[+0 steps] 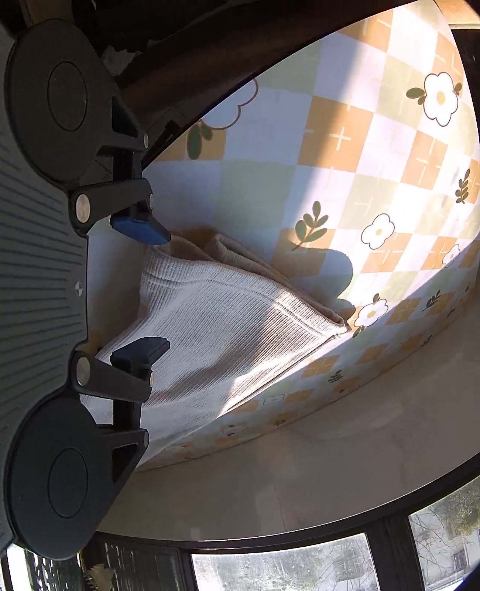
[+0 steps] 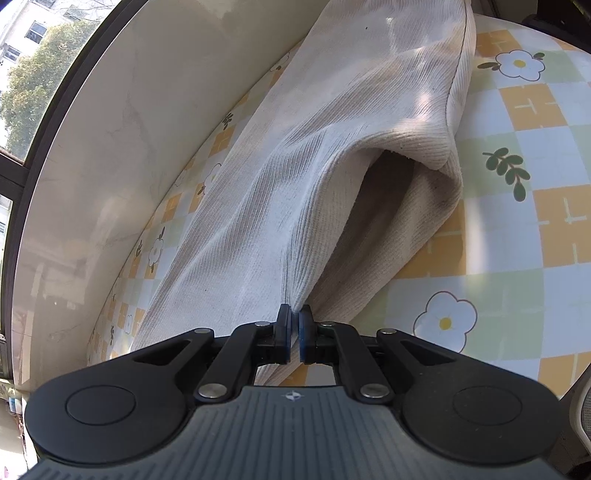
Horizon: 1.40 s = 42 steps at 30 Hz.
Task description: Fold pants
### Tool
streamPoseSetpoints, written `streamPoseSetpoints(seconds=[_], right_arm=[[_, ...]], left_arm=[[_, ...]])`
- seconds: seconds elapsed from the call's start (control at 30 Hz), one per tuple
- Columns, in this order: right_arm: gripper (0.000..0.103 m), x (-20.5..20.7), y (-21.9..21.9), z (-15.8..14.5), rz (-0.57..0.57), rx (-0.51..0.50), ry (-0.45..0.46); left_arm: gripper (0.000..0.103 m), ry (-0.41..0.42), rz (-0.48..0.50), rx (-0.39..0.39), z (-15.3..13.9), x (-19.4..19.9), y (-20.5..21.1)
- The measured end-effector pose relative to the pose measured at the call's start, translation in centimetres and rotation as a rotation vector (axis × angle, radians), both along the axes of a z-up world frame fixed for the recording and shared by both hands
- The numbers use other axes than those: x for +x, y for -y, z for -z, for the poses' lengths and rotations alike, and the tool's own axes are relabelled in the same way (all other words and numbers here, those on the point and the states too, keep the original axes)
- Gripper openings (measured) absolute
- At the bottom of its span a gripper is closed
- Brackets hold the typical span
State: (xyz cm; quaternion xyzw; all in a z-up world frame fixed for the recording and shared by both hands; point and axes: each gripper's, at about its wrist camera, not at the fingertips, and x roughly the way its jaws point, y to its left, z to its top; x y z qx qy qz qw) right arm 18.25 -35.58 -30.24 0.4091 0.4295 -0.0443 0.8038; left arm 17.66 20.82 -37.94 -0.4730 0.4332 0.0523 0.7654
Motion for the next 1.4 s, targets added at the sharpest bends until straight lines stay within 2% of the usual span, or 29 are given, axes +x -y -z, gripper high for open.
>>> streamPoseSetpoints(seconds=[0.2,0.37,0.47,0.67,0.83,0.9,0.93,0.97,1.0,1.1,1.2,1.3,1.33,1.4], right_arm=[[0.003,0.5,-0.2,0.0,-0.007,0.0,-0.001],[0.003,0.3,0.0,-0.1,-0.01,0.004,0.01],[0.003,0.1,0.0,0.1,-0.003,0.012,0.013],[0.003,-0.1,0.4,0.4,0.001,0.02,0.009],[0.003,0.0,0.3,0.4,0.006,0.024,0.009],[0.003,-0.1,0.4,0.5,0.009,0.027,0.011],[0.003,-0.1,0.4,0.5,0.013,0.029,0.011],[0.003,-0.2,0.4,0.6,0.019,0.034,0.012],[0.003,-0.3,0.4,0.7,0.023,0.037,0.013],[0.003,-0.6,0.4,0.7,0.043,0.055,0.024],[0.003,-1.2,0.7,0.6,0.089,0.12,0.07],[0.003,-1.3,0.6,0.0,0.082,0.125,0.099],[0.004,-1.2,0.4,-0.3,0.071,0.109,0.109],[0.003,-1.1,0.2,-0.5,0.062,0.087,0.104]], left_arm=[[0.068,-0.034,-0.172,-0.132,2.3,-0.1,0.7],[0.068,-0.063,-0.206,-0.175,2.7,-0.5,1.3],[0.068,-0.081,-0.226,-0.248,3.1,-0.9,1.7],[0.068,-0.057,-0.284,-0.225,3.3,-0.3,1.9],[0.067,-0.063,-0.254,-0.174,3.5,2.1,3.0],[0.061,-0.083,-0.261,-0.157,3.6,2.8,3.4],[0.042,-0.092,-0.259,-0.135,3.4,3.2,3.6],[0.011,-0.092,-0.247,-0.106,2.9,3.7,3.7],[0.011,-0.082,-0.231,-0.067,2.2,4.2,3.8],[0.009,0.044,-0.154,0.039,-2.0,7.1,4.1],[0.009,0.273,-0.07,0.114,-8.2,10.5,4.6],[0.009,0.5,0.05,0.202,-13.5,11.3,5.6],[0.009,0.528,0.066,0.219,-14.0,11.0,5.7],[0.009,0.487,0.04,0.197,-12.7,10.3,5.0]])
